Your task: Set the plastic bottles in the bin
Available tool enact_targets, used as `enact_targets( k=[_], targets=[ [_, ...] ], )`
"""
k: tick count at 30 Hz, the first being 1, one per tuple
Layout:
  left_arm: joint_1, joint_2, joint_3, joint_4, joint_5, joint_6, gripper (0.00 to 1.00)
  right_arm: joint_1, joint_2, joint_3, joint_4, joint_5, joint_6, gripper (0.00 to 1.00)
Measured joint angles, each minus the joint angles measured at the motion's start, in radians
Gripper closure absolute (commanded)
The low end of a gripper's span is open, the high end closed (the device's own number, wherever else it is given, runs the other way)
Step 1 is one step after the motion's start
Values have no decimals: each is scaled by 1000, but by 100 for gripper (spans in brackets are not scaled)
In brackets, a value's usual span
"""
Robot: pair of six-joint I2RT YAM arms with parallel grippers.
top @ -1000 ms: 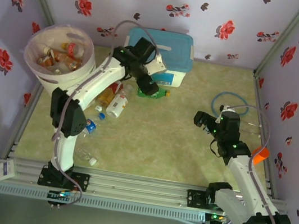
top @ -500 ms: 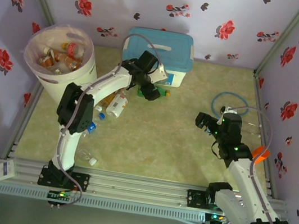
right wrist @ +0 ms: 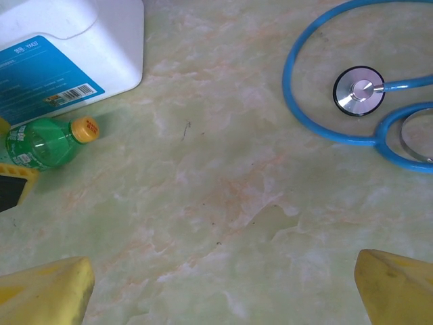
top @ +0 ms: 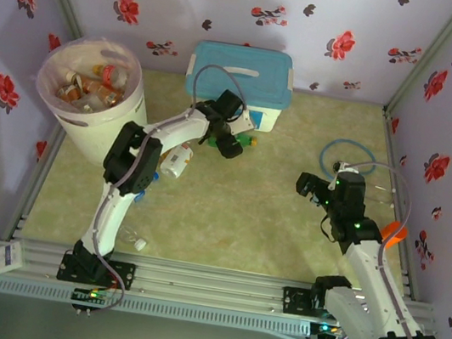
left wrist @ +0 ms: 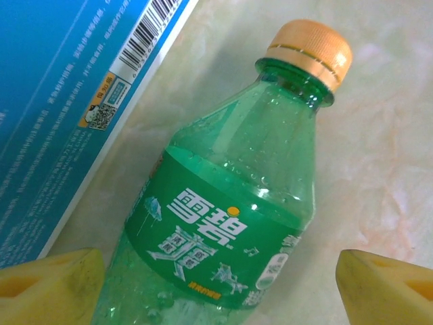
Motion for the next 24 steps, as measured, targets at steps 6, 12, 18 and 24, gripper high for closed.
enact_targets(
  k=[6, 12, 18, 24],
  targets=[
    [-5, 22, 3, 2, -13, 0, 23, -1, 0, 0, -2, 0, 0, 1],
    [-14, 47, 28, 2, -18, 0, 39, -5, -2, 0, -2, 0, 0, 1],
    [-24, 47, 36, -10, -34, -1, 43, -5, -5, 0, -2, 0, 0, 1],
    [-28, -15, -9, -16, -50, -11, 45, -6, -5, 0, -2, 0, 0, 1]
  ],
)
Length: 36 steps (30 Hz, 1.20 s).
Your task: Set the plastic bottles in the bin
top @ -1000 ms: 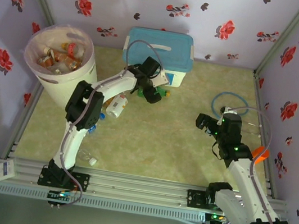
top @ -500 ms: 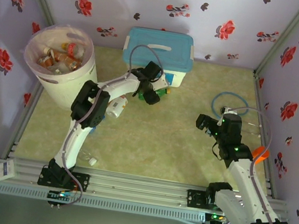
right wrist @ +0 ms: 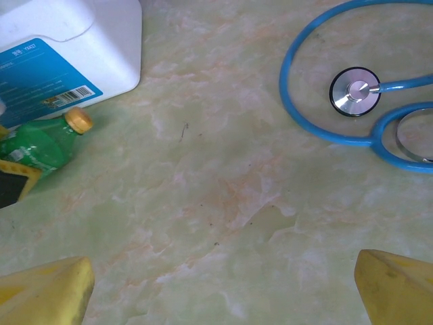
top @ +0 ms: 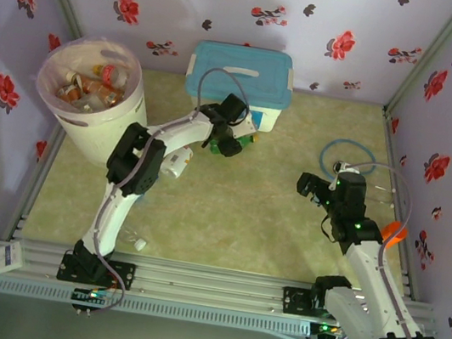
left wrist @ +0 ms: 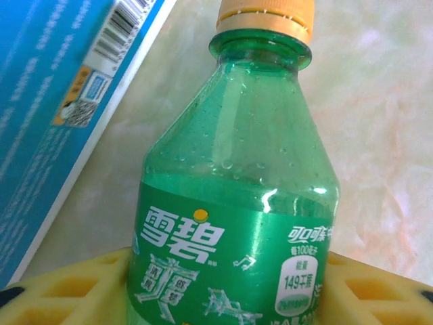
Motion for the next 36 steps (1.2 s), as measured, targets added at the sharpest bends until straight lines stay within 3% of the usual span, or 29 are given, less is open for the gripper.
enact_targets(
  k=[7, 16, 21, 28, 32, 36],
  targets=[
    [-1, -261, -90, -1, -14, -58, 48, 0, 2, 0, 1, 0, 0, 1],
    [24, -551, -45, -121, -130, -213, 50, 0, 43, 0, 22, -6, 0, 1],
    [155, -681, 18, -246, -161, -322, 54, 0, 43, 1, 32, -9, 0, 1],
    [425, -809, 101, -403, -182, -400, 54, 0, 44, 4, 31, -12, 0, 1],
    [541, -790, 109, -474, -178, -406, 55, 0, 46, 9, 34, -12, 0, 1],
    [603, -717, 112, -534, -137, -405, 56, 0, 46, 11, 39, -12, 0, 1]
  ],
)
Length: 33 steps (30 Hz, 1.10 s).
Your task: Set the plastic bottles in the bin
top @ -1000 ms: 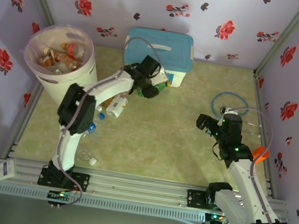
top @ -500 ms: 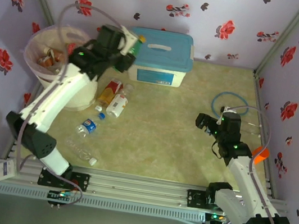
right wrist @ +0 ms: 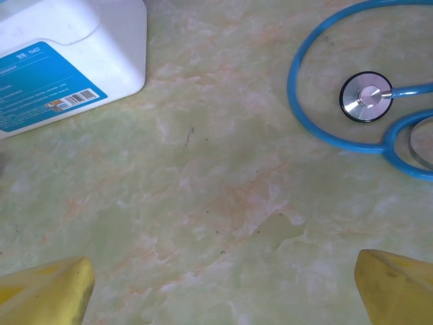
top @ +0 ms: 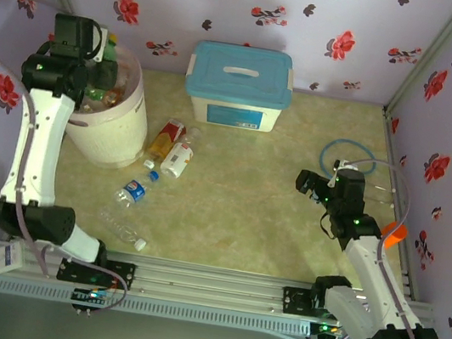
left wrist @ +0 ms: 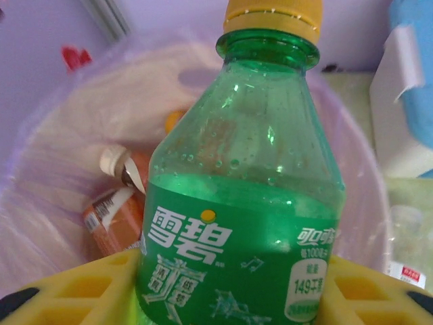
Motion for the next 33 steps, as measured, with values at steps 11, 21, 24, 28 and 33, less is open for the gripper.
enact_targets(
  k=[11, 21, 24, 28, 33],
  targets=[
    [108, 166, 48, -118, 148, -11, 73, 0, 3, 3, 0, 0, 0, 1],
    [109, 237, 64, -166, 245, -11, 78, 0, 20, 3, 1, 0, 0, 1],
    [109, 253, 65, -154, 265, -11, 78, 0, 20, 3, 1, 0, 0, 1],
    [106, 273, 63, -111, 291, -13, 78, 0, 20, 3, 1, 0, 0, 1],
    [97, 283, 57, -57, 304, -35, 63, 0, 20, 3, 1, 0, 0, 1]
  ],
)
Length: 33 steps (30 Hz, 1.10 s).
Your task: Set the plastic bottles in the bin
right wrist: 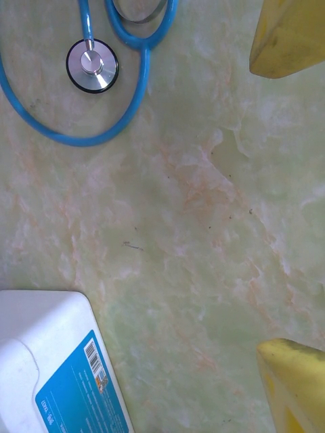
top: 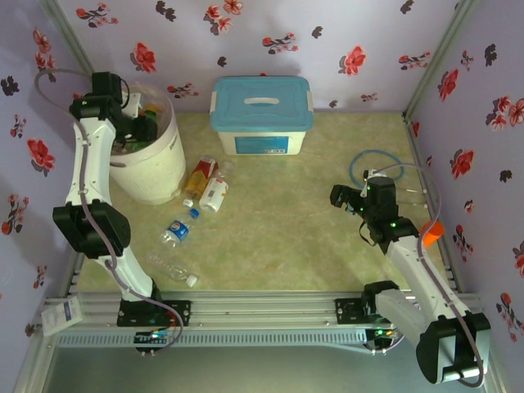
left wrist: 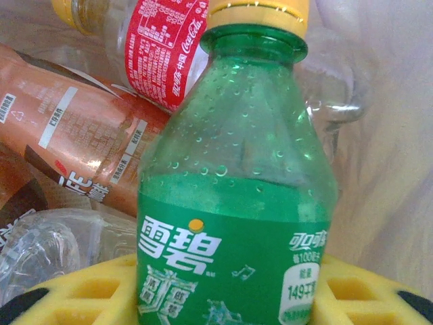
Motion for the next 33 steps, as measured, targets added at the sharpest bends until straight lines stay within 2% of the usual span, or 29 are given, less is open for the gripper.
enact_targets(
  k=[1, 4, 10, 12, 15, 27, 30, 33],
  targets=[
    [-2, 0, -1, 6, 1, -3, 51, 0, 0, 0, 0, 0, 0, 1],
    [-6, 0, -1, 10, 6, -19, 33, 0, 0, 0, 0, 0, 0, 1],
    [-14, -3, -1, 9, 1, -25, 28, 0, 0, 0, 10, -8, 0, 1],
    [-14, -8, -1, 12, -8, -25, 24, 0, 0, 0, 11, -12, 0, 1],
    [-14, -35, -7, 27, -36, -25, 12, 0, 0, 0, 11, -15, 0, 1],
    [-24, -265, 18, 29, -132, -29, 13, 0, 0, 0, 15, -22, 1, 1],
    [-60, -301, 20, 4, -175, -29, 13, 0, 0, 0, 15, -23, 1, 1],
    [-150, -339, 19, -37, -235, -35, 14, 0, 0, 0, 15, -23, 1, 1]
  ],
)
